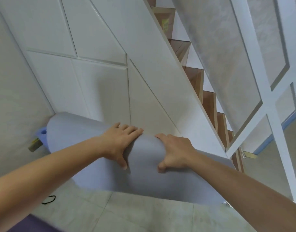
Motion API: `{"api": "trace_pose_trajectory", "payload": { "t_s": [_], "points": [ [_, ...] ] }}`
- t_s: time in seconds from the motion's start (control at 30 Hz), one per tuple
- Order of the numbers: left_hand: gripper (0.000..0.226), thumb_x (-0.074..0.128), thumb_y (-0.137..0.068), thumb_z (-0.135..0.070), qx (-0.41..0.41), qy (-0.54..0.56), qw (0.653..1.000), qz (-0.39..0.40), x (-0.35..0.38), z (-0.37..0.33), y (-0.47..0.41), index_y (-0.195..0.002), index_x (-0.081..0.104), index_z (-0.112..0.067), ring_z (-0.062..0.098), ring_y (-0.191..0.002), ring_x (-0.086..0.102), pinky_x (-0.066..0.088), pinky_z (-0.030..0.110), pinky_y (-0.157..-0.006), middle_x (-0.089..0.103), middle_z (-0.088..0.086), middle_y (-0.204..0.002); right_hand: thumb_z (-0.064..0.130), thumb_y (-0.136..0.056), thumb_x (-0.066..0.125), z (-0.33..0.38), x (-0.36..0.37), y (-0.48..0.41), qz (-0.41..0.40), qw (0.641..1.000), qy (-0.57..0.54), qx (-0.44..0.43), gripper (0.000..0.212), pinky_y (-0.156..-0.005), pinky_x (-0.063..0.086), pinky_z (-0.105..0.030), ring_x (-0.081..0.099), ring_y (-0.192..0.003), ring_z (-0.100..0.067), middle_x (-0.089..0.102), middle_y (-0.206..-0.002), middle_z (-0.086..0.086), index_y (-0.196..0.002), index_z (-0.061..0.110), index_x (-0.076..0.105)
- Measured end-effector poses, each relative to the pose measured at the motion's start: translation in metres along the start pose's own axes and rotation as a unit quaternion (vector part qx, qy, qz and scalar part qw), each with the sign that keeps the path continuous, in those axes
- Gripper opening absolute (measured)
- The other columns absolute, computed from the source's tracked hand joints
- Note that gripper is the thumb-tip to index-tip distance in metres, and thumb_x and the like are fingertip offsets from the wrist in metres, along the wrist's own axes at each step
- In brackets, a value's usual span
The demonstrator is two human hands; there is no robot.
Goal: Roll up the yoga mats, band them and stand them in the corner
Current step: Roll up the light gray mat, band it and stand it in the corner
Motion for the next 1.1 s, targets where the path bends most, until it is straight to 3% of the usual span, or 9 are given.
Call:
{"api": "trace_pose_trajectory", "payload": {
  "t_s": [0.17,0.3,0.47,0.57,0.63,0.73,0.8,0.87,1.1],
  "points": [
    [0.145,0.092,-0.041,-0.051,0.006,-0.126,0.980,-0.152,0.027,-0.024,0.013,-0.157,0.012,-0.018,0.048,-0.138,0.034,0.025,0.069,-0.109,0.031,0.020,-0.154,0.054,-0.042,0.090,-0.007,0.003,-0.018,0.066,0.964,-0.255,0.039,0.086,-0.089,0.055,-0.040,0.065,-0.096,-0.013,0.067,-0.108,0.014,-0.119,0.039,0.055],
    [0.131,0.094,-0.046,-0.038,-0.190,-0.009,0.960,-0.204,0.042,-0.016,0.010,-0.153,0.021,-0.014,0.050,-0.144,0.024,0.034,0.072,-0.100,0.024,0.029,-0.157,0.028,-0.055,0.095,-0.017,0.010,-0.028,0.082,0.905,-0.414,0.062,0.063,-0.087,0.060,-0.043,0.072,-0.091,-0.017,0.074,-0.102,0.004,-0.110,0.027,0.064],
    [0.124,0.086,-0.074,-0.025,-0.281,0.143,0.936,-0.159,0.062,-0.003,-0.002,-0.153,-0.009,-0.011,0.059,-0.143,0.017,0.054,0.057,-0.080,-0.003,0.039,-0.158,0.037,-0.044,0.097,-0.005,0.025,-0.045,0.074,0.886,-0.451,0.079,0.076,-0.088,0.060,-0.045,0.073,-0.092,-0.019,0.075,-0.103,0.004,-0.112,0.025,0.066],
    [0.128,0.069,-0.090,-0.016,-0.323,0.245,0.903,-0.142,0.070,-0.004,-0.001,-0.138,-0.049,-0.028,0.049,-0.120,0.054,0.053,0.045,-0.082,-0.020,0.035,-0.157,0.042,-0.041,0.097,0.005,0.032,-0.054,0.067,0.883,-0.457,0.077,0.083,-0.088,0.059,-0.044,0.072,-0.094,-0.017,0.073,-0.106,0.006,-0.115,0.028,0.063],
    [0.125,0.063,-0.087,-0.006,-0.339,0.331,0.872,-0.126,0.070,-0.003,0.002,-0.138,-0.047,-0.037,0.044,-0.103,0.063,0.053,0.042,-0.087,-0.017,0.031,-0.160,0.042,-0.042,0.095,0.013,0.035,-0.057,0.067,0.882,-0.462,0.070,0.080,-0.088,0.058,-0.042,0.071,-0.095,-0.015,0.072,-0.107,0.008,-0.114,0.030,0.063],
    [0.116,0.061,-0.071,-0.015,-0.351,0.577,0.715,-0.179,0.064,0.003,0.006,-0.156,-0.014,-0.037,0.032,-0.127,0.055,0.049,0.041,-0.101,0.025,0.009,-0.162,0.042,-0.045,0.092,0.024,0.045,-0.057,0.064,0.880,-0.467,0.060,0.074,-0.088,0.058,-0.040,0.070,-0.095,-0.012,0.071,-0.107,0.011,-0.112,0.032,0.062],
    [0.091,0.060,-0.062,-0.017,-0.366,0.746,0.506,-0.230,0.058,0.010,0.012,-0.150,0.033,-0.019,0.026,-0.108,0.064,0.055,0.038,-0.084,0.064,0.000,-0.129,0.043,-0.043,0.092,0.029,0.053,-0.058,0.057,0.879,-0.470,0.058,0.075,-0.088,0.058,-0.041,0.071,-0.093,-0.011,0.073,-0.105,0.013,-0.112,0.034,0.062],
    [0.062,0.067,-0.065,-0.022,-0.355,0.818,0.383,-0.240,0.057,0.017,0.018,-0.124,0.058,-0.010,0.027,-0.084,0.066,0.052,0.033,-0.067,0.073,0.000,-0.100,0.040,-0.043,0.093,0.032,0.060,-0.059,0.061,0.871,-0.484,0.054,0.076,-0.087,0.058,-0.039,0.072,-0.092,-0.010,0.074,-0.103,0.013,-0.113,0.033,0.062],
    [0.077,0.087,-0.065,-0.041,-0.330,0.852,0.315,-0.257,0.071,0.014,0.032,-0.130,0.059,-0.010,0.031,-0.105,0.071,0.057,0.046,-0.091,0.073,0.010,-0.117,0.034,-0.043,0.098,0.045,0.075,-0.057,0.097,0.846,-0.524,0.005,0.086,-0.092,0.057,-0.047,0.073,-0.098,-0.018,0.076,-0.107,0.003,-0.120,0.021,0.064]
  ]
}}
Point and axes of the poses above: each hand's wrist, its own y-axis away from the middle knuckle, its own x-axis out of the palm, z = x × y, the point moved 1 cm from there along -y, towards the middle knuckle
